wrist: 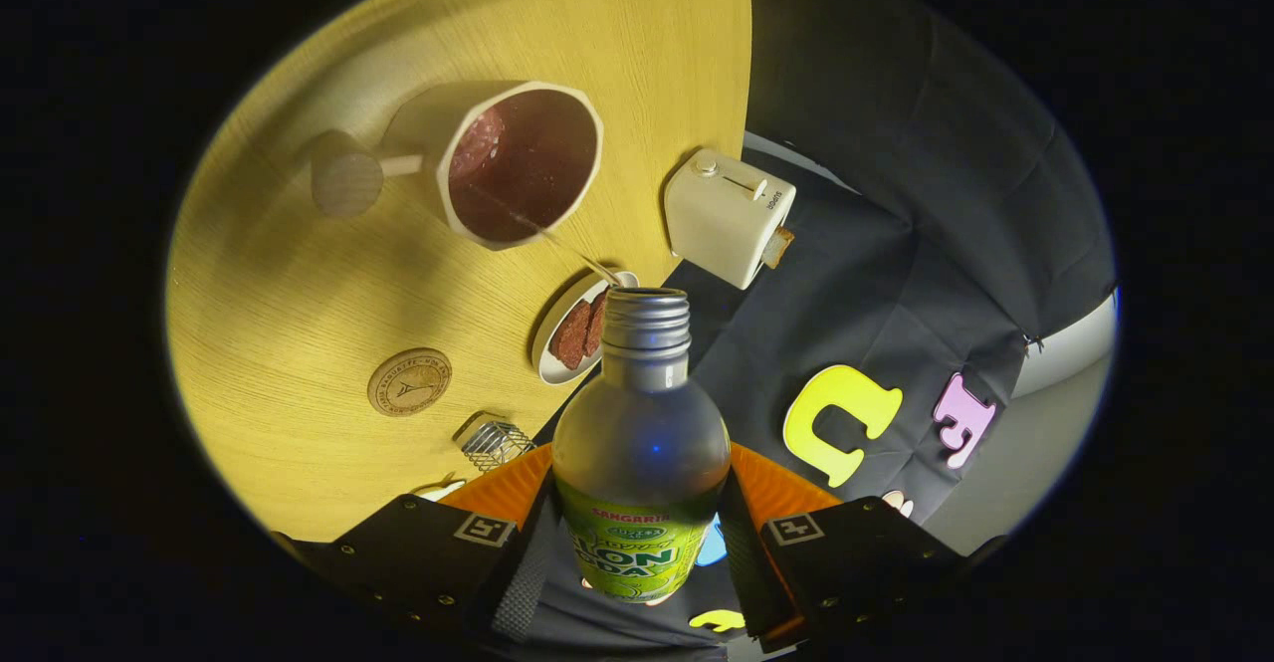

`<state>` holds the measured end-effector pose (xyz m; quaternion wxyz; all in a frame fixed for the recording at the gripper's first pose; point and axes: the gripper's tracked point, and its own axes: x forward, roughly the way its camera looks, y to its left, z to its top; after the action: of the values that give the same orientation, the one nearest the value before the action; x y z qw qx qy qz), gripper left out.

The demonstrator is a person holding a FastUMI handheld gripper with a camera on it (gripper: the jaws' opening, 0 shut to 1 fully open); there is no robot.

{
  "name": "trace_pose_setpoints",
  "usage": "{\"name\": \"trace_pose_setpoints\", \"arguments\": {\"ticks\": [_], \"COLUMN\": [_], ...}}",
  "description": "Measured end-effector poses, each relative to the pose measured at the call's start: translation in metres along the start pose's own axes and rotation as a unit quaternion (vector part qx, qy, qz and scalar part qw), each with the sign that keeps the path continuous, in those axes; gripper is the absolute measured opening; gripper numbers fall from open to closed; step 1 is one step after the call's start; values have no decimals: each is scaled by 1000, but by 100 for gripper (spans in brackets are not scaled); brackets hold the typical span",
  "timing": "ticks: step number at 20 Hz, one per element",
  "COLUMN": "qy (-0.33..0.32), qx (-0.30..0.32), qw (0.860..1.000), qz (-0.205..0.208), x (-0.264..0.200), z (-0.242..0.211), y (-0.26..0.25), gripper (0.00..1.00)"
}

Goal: Take the bottle from table, then pour the juice into the cup, finally place the bottle on the coaster

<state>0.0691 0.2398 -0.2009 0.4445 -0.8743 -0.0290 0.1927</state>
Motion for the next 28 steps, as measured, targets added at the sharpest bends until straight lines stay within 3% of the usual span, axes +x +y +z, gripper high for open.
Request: {"name": "trace_pose_setpoints", "arguments": {"ticks": [18, 28], "qy": [-7, -26], "qx": [46, 126], "qw": [998, 990], "qz": [39, 65], "x": [13, 16], "z": [31, 39], "y": [34, 51], "gripper": [77, 77]}}
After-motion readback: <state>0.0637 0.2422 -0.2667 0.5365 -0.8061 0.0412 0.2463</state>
